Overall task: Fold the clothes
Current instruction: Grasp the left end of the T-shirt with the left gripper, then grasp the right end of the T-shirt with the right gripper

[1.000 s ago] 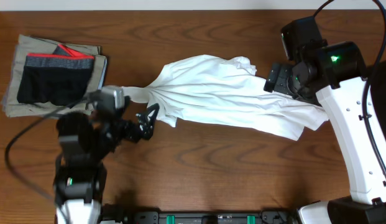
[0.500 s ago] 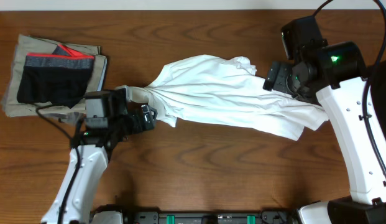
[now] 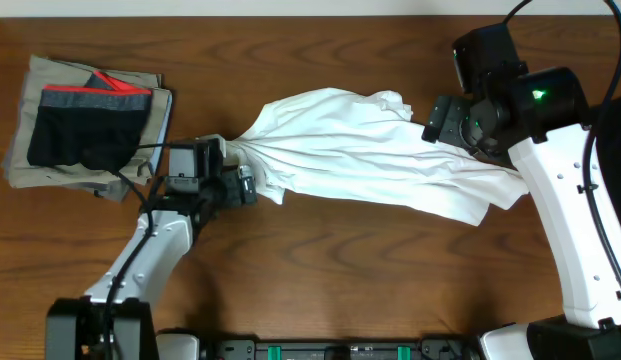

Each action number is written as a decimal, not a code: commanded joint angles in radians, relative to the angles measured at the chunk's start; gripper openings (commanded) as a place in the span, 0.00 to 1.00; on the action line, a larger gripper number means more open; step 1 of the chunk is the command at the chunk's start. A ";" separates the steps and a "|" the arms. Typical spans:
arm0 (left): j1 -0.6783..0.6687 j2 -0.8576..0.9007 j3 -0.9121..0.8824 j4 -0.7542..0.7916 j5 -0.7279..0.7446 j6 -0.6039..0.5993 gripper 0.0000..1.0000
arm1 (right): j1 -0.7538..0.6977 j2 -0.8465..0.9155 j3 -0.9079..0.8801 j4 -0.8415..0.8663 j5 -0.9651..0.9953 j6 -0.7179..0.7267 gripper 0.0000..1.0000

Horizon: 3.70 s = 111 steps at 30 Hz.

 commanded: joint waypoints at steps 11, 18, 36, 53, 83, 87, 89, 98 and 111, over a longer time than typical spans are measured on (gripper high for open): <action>-0.002 0.063 0.026 0.045 -0.025 0.005 0.56 | -0.009 -0.016 -0.008 -0.012 0.002 0.018 0.99; -0.002 0.068 0.026 0.049 -0.022 0.006 0.56 | -0.009 -0.016 -0.008 -0.029 -0.016 0.018 0.99; -0.002 0.094 0.026 0.092 -0.021 0.013 0.06 | -0.009 -0.017 -0.008 -0.120 0.027 0.167 0.99; 0.000 0.077 0.026 0.089 -0.022 -0.063 0.06 | -0.031 -0.017 -0.279 -0.137 -0.023 0.331 0.99; 0.000 0.036 0.026 0.085 -0.021 -0.067 0.06 | -0.250 -0.017 -0.898 0.559 -0.203 0.211 0.84; 0.000 0.036 0.026 0.085 -0.021 -0.067 0.06 | -0.285 -0.017 -0.898 0.590 -0.172 0.183 0.84; 0.000 0.036 0.026 0.085 -0.021 -0.067 0.06 | -0.296 -0.016 -0.899 0.600 -0.171 0.179 0.83; 0.000 0.036 0.026 0.085 -0.021 -0.067 0.06 | -0.299 -0.016 -0.956 0.684 -0.169 0.166 0.80; 0.000 0.036 0.026 0.085 -0.021 -0.068 0.06 | -0.299 -0.016 -0.982 0.734 -0.110 0.167 0.49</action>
